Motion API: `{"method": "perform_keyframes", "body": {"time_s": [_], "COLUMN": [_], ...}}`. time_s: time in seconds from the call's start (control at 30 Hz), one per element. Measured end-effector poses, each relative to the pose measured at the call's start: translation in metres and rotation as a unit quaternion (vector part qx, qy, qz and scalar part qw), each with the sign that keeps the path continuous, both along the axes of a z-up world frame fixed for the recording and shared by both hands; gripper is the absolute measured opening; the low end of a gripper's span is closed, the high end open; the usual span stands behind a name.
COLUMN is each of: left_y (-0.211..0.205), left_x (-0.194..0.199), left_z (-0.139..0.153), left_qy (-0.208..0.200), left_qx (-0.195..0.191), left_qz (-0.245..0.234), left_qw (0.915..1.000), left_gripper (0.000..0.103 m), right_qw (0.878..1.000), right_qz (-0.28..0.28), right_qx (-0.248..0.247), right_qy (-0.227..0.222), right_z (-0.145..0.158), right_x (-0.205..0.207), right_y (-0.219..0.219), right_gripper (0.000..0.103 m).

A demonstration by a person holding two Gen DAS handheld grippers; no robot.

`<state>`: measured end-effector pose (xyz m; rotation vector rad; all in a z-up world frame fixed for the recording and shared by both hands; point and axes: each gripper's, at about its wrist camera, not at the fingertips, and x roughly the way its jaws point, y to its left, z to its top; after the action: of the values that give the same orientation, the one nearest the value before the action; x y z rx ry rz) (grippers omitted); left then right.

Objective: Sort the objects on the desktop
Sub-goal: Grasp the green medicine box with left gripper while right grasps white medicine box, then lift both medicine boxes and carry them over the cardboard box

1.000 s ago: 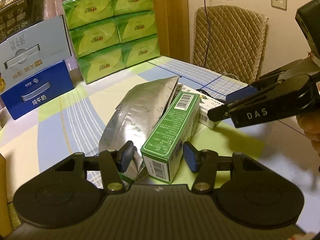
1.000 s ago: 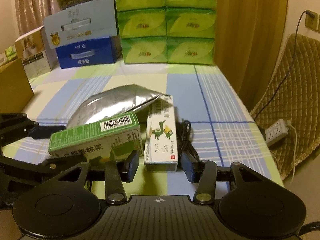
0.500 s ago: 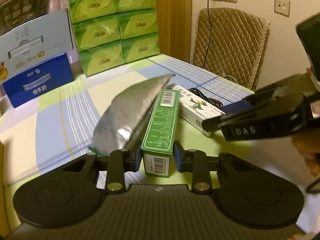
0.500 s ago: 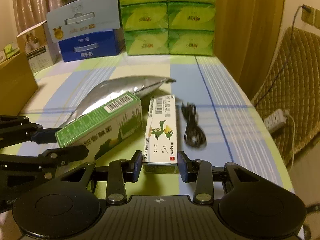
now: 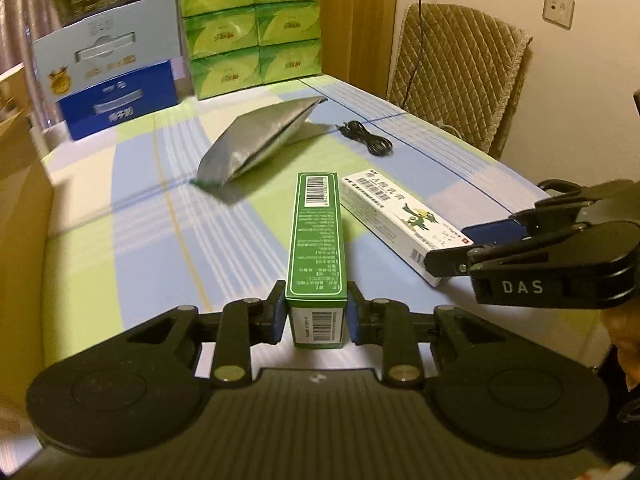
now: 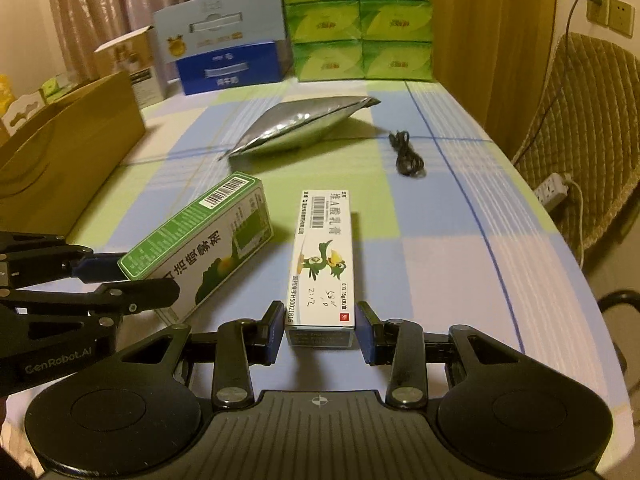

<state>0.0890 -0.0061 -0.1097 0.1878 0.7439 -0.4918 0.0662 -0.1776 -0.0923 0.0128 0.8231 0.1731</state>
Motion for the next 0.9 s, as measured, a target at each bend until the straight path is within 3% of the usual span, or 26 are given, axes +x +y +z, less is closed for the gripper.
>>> {"method": "perform_keyframes", "body": {"time_s": [0.13, 0.3, 0.9], "left_y": [0.005, 0.008, -0.008], "left_x": [-0.020, -0.016, 0.020], "left_z": [-0.001, 0.002, -0.007], "left_qy": [-0.002, -0.012, 0.001], "left_qx": [0.000, -0.003, -0.005], "left_qz": [0.006, 0.010, -0.004], "left_qw": [1.0000, 0.9999, 1.0000], "left_gripper": [0.025, 0.027, 0.029], "right_qw": [1.000, 1.000, 1.000], "right_qz": [0.007, 0.002, -0.002], "right_qx": [-0.006, -0.001, -0.005], "right_qy": [-0.018, -0.019, -0.005], "right_z": [0.003, 0.000, -0.017], "right_x": [-0.005, 0.001, 0.041], "right_y": [0.005, 0.006, 0.000], "right_gripper": [0.037, 0.047, 0.048]}}
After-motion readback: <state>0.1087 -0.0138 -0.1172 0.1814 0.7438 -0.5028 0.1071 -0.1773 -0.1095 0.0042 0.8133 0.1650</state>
